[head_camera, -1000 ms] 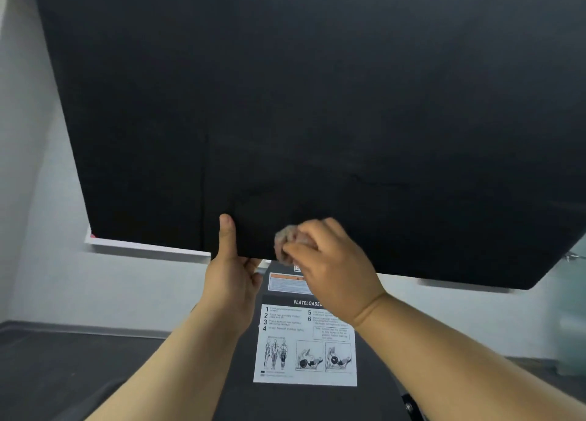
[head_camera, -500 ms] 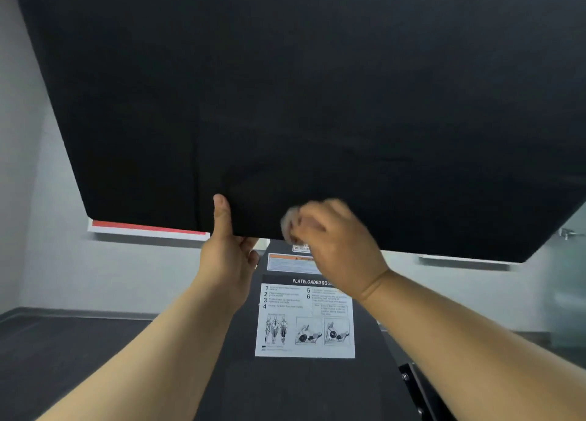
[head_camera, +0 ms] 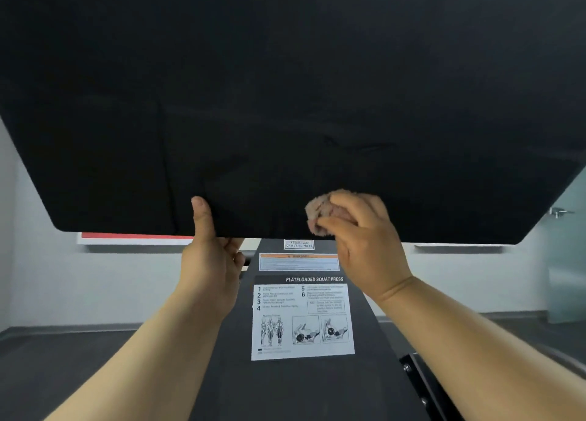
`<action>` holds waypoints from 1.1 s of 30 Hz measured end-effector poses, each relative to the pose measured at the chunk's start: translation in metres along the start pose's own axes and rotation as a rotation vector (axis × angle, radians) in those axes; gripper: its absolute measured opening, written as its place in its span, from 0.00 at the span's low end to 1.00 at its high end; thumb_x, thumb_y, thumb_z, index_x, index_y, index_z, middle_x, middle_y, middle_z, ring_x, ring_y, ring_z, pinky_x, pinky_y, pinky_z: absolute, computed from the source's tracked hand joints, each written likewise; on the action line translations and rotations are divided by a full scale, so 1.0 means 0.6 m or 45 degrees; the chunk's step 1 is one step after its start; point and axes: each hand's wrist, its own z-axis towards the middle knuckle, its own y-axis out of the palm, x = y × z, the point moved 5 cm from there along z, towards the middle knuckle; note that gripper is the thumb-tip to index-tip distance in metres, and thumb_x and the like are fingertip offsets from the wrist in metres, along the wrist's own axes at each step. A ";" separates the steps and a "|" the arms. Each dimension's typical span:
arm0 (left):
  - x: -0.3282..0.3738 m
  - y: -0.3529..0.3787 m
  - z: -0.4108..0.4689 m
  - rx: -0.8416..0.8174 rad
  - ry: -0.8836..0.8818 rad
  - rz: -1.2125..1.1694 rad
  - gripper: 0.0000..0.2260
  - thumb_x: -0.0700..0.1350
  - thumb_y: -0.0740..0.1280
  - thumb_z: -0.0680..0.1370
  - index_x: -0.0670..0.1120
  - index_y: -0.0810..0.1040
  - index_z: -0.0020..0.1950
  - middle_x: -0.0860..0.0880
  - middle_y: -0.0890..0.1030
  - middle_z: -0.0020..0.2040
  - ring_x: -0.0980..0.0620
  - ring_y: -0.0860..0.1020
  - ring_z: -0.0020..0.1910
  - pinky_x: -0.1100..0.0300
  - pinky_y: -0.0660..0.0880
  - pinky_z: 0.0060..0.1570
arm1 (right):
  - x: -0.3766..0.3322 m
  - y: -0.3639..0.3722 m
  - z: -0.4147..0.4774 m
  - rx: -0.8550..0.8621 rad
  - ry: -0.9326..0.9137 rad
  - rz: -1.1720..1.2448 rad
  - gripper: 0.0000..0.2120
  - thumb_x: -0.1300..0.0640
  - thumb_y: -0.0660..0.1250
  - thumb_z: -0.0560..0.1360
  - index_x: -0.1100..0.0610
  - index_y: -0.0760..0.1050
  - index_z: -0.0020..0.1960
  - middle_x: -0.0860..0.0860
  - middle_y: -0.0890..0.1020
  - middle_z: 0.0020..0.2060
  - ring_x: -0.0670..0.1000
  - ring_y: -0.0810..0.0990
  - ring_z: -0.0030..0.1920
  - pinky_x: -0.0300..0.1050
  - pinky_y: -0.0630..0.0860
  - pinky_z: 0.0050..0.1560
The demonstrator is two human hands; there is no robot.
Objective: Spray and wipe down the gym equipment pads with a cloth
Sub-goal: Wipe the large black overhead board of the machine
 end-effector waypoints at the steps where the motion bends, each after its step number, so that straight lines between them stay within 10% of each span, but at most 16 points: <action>1: 0.002 0.000 -0.001 0.005 -0.001 0.017 0.20 0.68 0.59 0.76 0.55 0.78 0.53 0.56 0.86 0.49 0.59 0.82 0.49 0.62 0.71 0.52 | 0.000 0.000 -0.003 -0.040 0.010 -0.004 0.15 0.64 0.58 0.74 0.61 0.84 0.45 0.54 0.78 0.55 0.54 0.70 0.53 0.40 0.72 0.54; 9: 0.004 0.005 -0.007 0.006 -0.022 -0.028 0.20 0.67 0.59 0.76 0.55 0.78 0.54 0.55 0.85 0.50 0.59 0.81 0.48 0.62 0.66 0.42 | -0.011 -0.069 0.099 0.131 0.141 0.056 0.13 0.65 0.60 0.75 0.59 0.81 0.53 0.56 0.76 0.55 0.54 0.72 0.54 0.25 0.61 0.58; 12: 0.006 0.003 -0.006 -0.040 -0.040 -0.052 0.20 0.67 0.59 0.76 0.55 0.79 0.57 0.55 0.85 0.53 0.59 0.81 0.49 0.63 0.67 0.40 | -0.009 -0.016 0.035 -0.087 0.131 0.001 0.10 0.69 0.65 0.72 0.57 0.81 0.47 0.50 0.76 0.56 0.55 0.75 0.53 0.33 0.66 0.55; 17: 0.008 -0.008 -0.015 -0.234 -0.180 -0.204 0.20 0.63 0.57 0.80 0.52 0.79 0.60 0.53 0.85 0.55 0.57 0.81 0.52 0.60 0.70 0.50 | -0.030 -0.016 0.006 -0.193 0.110 0.026 0.10 0.69 0.64 0.71 0.57 0.80 0.41 0.44 0.71 0.51 0.48 0.68 0.48 0.38 0.72 0.44; 21: 0.022 -0.019 -0.019 -0.243 -0.251 -0.369 0.20 0.59 0.59 0.79 0.48 0.80 0.61 0.49 0.84 0.57 0.52 0.79 0.59 0.56 0.68 0.62 | -0.097 -0.062 0.126 0.086 -0.012 0.190 0.13 0.67 0.60 0.73 0.61 0.82 0.48 0.57 0.77 0.51 0.59 0.75 0.49 0.47 0.73 0.51; 25: 0.063 -0.058 0.002 -0.148 -0.116 -0.600 0.16 0.56 0.61 0.77 0.48 0.81 0.54 0.49 0.84 0.55 0.50 0.81 0.58 0.55 0.70 0.64 | -0.143 -0.036 0.236 0.253 -0.051 0.167 0.12 0.69 0.65 0.72 0.60 0.83 0.51 0.60 0.79 0.54 0.60 0.76 0.51 0.36 0.66 0.54; 33: 0.072 -0.079 0.014 -0.267 -0.116 -0.431 0.22 0.62 0.56 0.77 0.47 0.80 0.50 0.50 0.83 0.49 0.53 0.78 0.47 0.60 0.67 0.53 | -0.174 0.117 0.018 -0.237 -0.068 0.251 0.16 0.61 0.57 0.73 0.57 0.84 0.44 0.51 0.80 0.52 0.48 0.72 0.51 0.47 0.79 0.47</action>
